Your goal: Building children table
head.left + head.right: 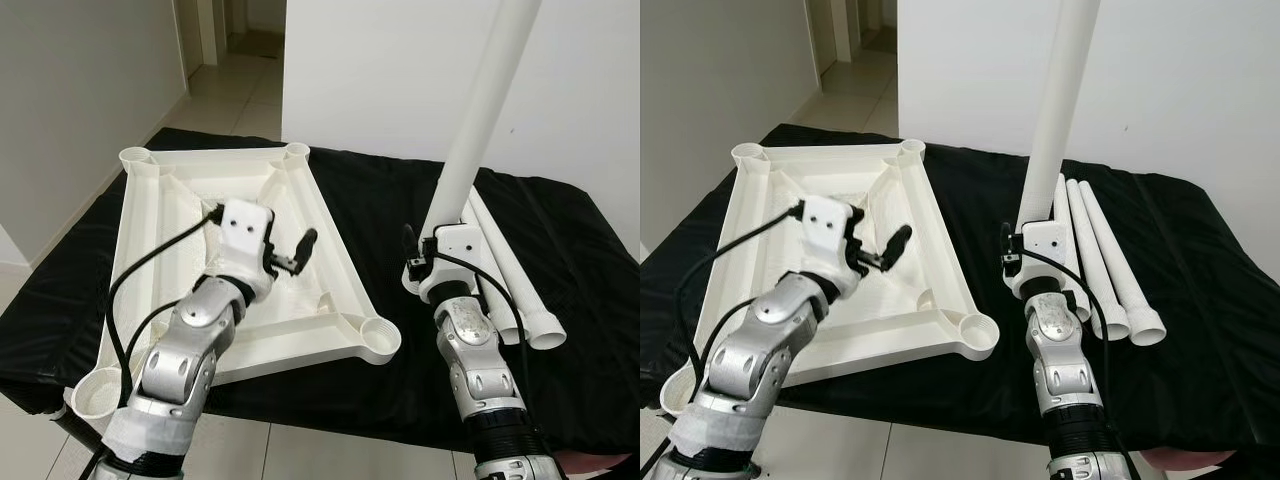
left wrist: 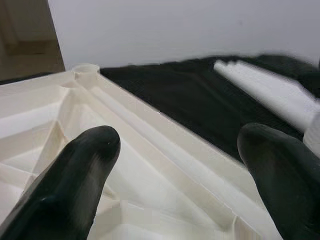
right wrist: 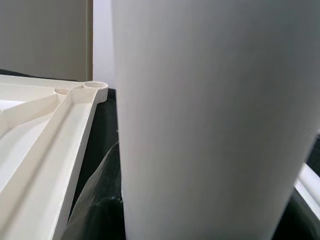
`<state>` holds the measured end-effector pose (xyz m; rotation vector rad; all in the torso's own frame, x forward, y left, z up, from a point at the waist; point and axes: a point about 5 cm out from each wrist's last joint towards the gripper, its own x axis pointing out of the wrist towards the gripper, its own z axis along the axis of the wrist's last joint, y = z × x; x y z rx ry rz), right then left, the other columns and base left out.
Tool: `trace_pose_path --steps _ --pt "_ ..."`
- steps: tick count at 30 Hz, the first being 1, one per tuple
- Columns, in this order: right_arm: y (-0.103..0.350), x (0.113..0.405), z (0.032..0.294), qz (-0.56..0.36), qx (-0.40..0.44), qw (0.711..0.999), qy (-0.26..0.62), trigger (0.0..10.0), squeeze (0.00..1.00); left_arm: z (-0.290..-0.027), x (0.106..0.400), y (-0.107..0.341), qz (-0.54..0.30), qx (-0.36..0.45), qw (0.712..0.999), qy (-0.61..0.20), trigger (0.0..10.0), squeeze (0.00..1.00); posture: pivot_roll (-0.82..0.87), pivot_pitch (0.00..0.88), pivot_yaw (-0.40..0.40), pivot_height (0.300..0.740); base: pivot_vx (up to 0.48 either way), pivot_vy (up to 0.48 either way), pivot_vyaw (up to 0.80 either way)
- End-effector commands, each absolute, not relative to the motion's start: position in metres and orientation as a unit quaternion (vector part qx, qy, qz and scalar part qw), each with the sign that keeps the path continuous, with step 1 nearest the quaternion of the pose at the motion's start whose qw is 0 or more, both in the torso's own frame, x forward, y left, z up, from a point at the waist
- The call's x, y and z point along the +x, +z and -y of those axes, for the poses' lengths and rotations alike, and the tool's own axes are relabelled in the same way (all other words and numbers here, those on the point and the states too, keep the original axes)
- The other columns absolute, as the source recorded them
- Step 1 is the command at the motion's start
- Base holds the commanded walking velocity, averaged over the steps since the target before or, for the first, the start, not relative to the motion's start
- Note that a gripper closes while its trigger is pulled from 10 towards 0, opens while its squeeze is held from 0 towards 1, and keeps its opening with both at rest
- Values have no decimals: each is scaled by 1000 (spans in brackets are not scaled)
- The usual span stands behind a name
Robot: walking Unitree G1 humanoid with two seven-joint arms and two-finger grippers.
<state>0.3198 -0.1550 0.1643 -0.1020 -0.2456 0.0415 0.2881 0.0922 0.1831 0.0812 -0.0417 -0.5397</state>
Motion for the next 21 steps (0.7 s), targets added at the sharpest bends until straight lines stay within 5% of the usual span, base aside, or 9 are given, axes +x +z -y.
trace_pose_path --steps 1,6,14,21 --pt "165 318 157 122 -42 991 20 10000 0 -75 267 167 -21 71 886 -458 10000 0 0 0 -21 740 0 0 0" --pt "166 319 156 122 -40 992 21 10000 0 -75 262 161 -32 89 875 -474 10000 0 0 0 -21 740 0 0 0" --pt "187 326 158 152 -45 987 31 10000 0 -81 266 118 -168 168 862 -447 10000 0 -25 0 -11 740 0 0 0" --pt "195 327 158 161 -40 986 28 10000 0 -78 272 110 -181 207 852 -444 10000 0 -34 0 -21 740 0 0 0"
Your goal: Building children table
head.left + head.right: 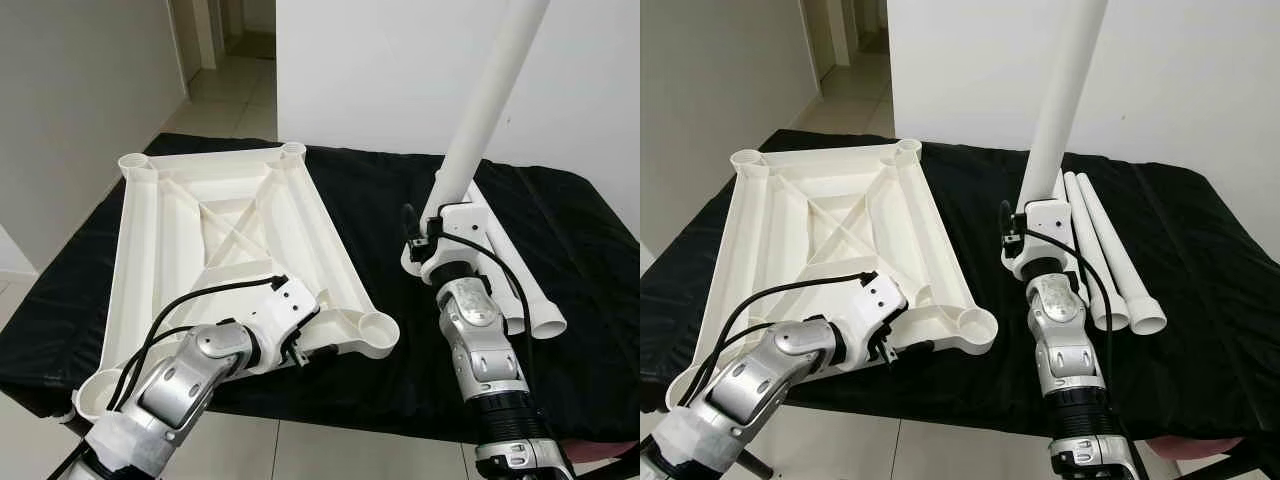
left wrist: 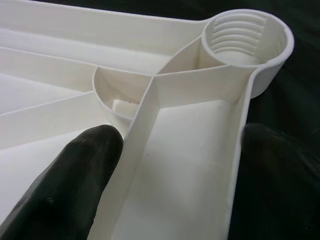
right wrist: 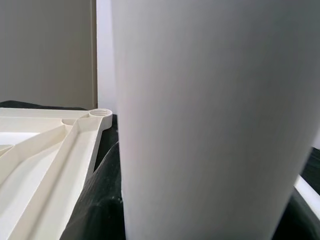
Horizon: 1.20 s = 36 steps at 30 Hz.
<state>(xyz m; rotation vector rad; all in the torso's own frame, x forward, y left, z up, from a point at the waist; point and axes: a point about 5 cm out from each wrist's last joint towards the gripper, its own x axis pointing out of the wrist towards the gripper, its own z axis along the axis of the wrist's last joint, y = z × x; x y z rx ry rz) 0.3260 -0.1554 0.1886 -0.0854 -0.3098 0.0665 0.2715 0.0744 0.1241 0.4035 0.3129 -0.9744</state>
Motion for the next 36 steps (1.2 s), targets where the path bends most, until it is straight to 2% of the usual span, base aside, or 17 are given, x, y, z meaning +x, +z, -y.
trace_pose_path --steps 1,10,15,24,27,31,36 --pt "196 328 158 162 -40 986 27 10000 0 -75 274 110 -180 215 850 -447 10000 0 -40 0 -20 740 0 0 0" --pt "196 328 156 155 -34 987 24 10000 0 -56 284 110 -174 228 840 -462 10000 0 -65 0 -9 740 0 0 0" --pt "183 323 158 122 -21 992 16 10000 0 -43 287 109 -164 236 836 -468 10000 0 -76 0 -1 740 0 0 0" --pt "171 316 153 111 -20 993 40 10000 0 -28 292 111 -147 208 852 -457 10000 0 -63 0 -14 740 0 0 0" --pt "168 315 146 108 -14 992 65 10000 0 -24 294 122 -121 182 868 -446 10000 0 -45 0 -29 740 0 0 0" --pt "166 312 136 104 1 988 112 10000 0 -33 294 152 -61 112 887 -443 10000 0 -17 0 -52 740 0 0 0" --pt "162 308 137 106 2 987 119 10000 0 -46 292 164 -36 73 897 -434 10000 0 6 0 -73 740 0 0 0"
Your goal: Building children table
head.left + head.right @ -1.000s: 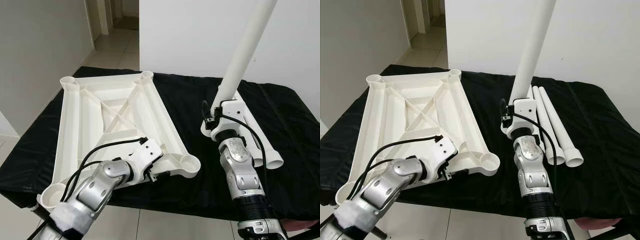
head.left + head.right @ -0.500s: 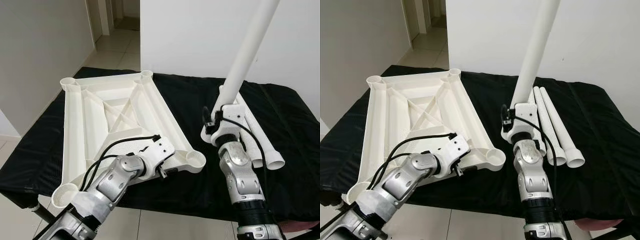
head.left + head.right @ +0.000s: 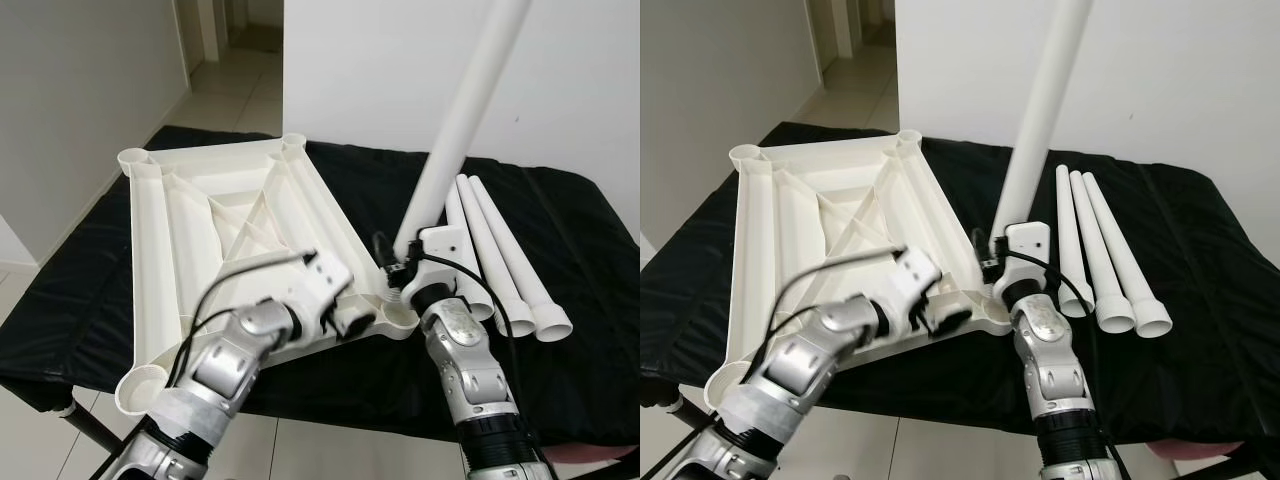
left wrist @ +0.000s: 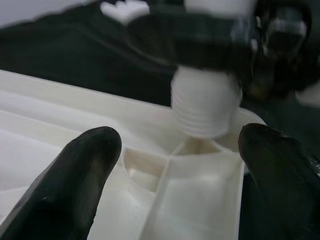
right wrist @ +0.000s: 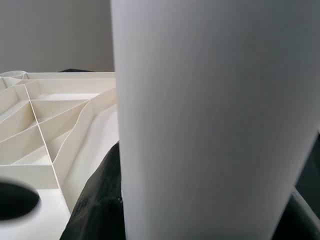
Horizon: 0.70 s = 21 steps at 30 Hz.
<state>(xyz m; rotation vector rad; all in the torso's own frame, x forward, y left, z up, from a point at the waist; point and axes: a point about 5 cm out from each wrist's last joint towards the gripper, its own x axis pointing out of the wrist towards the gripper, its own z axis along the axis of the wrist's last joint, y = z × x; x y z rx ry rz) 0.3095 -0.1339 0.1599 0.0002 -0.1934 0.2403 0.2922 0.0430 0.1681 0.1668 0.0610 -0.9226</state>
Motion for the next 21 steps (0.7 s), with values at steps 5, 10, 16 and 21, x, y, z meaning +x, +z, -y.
trace_pose_path --steps 5,10,16,21 --pt "154 301 140 100 5 988 119 10000 0 -54 283 165 -22 56 896 -441 10000 0 14 0 -83 740 0 0 0" --pt "147 297 146 89 17 990 108 10000 0 -58 277 161 -22 55 896 -440 10000 0 13 0 -87 740 0 0 0" --pt "135 289 156 72 38 992 96 10000 0 -64 276 161 -23 61 903 -424 10000 0 6 0 -89 740 0 0 0" --pt "124 286 164 57 43 994 89 10000 0 -65 276 163 -16 62 906 -418 10000 0 1 0 -83 740 0 0 0"
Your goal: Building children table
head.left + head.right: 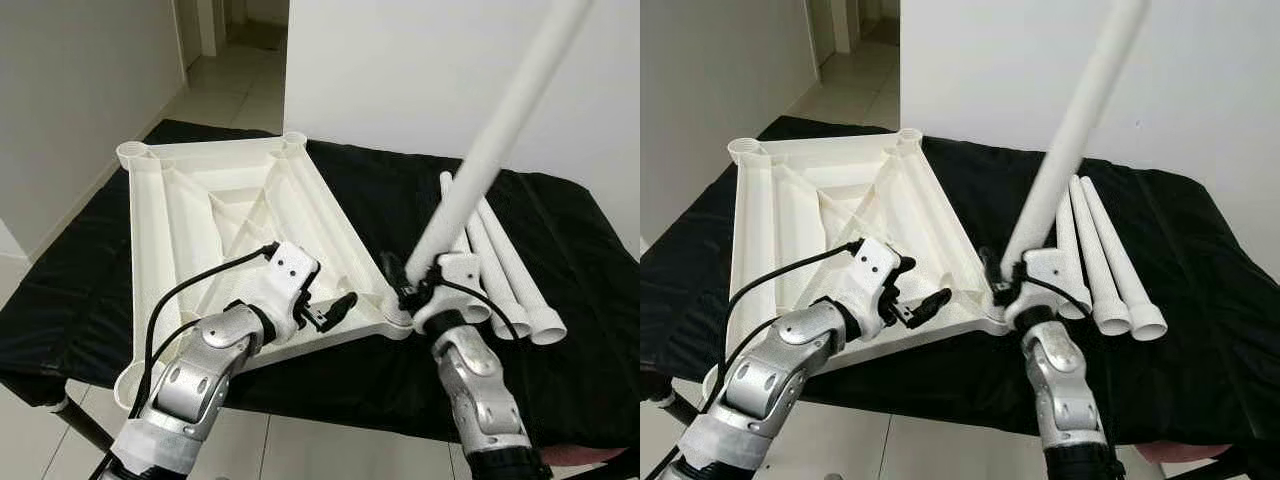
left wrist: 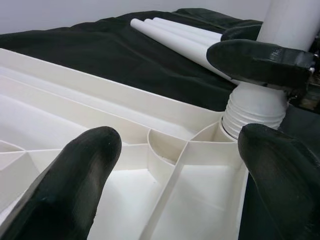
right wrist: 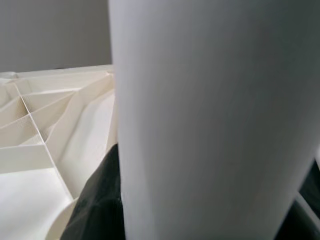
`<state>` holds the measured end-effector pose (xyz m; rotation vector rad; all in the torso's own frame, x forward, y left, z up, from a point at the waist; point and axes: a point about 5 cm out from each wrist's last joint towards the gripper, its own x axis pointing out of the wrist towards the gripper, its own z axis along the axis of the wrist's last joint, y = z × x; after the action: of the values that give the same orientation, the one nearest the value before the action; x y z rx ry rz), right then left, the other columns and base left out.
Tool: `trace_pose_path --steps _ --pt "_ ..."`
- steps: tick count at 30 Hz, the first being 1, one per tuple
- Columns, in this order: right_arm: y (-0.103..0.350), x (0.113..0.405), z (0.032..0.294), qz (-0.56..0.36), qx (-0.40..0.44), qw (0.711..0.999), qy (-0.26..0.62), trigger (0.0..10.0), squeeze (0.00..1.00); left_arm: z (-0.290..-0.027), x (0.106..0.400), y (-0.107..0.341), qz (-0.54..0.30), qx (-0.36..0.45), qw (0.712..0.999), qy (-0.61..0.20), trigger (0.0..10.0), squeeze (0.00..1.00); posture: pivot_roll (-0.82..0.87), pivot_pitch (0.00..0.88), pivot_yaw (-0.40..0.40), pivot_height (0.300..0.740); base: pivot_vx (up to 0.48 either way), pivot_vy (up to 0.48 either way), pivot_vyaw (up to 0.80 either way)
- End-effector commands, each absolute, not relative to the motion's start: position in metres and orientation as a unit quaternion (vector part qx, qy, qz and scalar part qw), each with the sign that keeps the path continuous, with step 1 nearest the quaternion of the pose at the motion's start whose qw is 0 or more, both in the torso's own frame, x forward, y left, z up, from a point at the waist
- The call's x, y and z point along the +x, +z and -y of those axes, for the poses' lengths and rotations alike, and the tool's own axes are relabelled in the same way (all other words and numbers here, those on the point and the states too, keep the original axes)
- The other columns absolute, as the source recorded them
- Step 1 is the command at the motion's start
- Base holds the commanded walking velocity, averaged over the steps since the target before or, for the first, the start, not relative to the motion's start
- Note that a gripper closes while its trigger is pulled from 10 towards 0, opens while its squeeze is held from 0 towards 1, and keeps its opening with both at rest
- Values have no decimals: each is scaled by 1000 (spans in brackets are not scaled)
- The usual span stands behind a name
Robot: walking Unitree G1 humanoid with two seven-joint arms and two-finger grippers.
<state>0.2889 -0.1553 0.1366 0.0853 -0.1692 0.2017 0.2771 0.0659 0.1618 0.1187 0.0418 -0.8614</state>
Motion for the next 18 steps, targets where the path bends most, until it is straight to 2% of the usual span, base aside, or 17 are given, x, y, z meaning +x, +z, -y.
trace_pose_path --steps 1,5,18 --pt "121 287 166 53 45 994 87 10000 0 -65 276 164 -10 59 906 -419 10000 0 -2 0 -80 740 0 0 0" --pt "118 288 167 51 47 994 87 10000 0 -65 273 166 -5 54 904 -424 10000 0 -3 0 -75 740 0 0 0" --pt "115 286 155 81 -57 976 192 10000 0 -68 266 165 -9 50 895 -442 10000 0 -6 0 -73 740 0 0 0"
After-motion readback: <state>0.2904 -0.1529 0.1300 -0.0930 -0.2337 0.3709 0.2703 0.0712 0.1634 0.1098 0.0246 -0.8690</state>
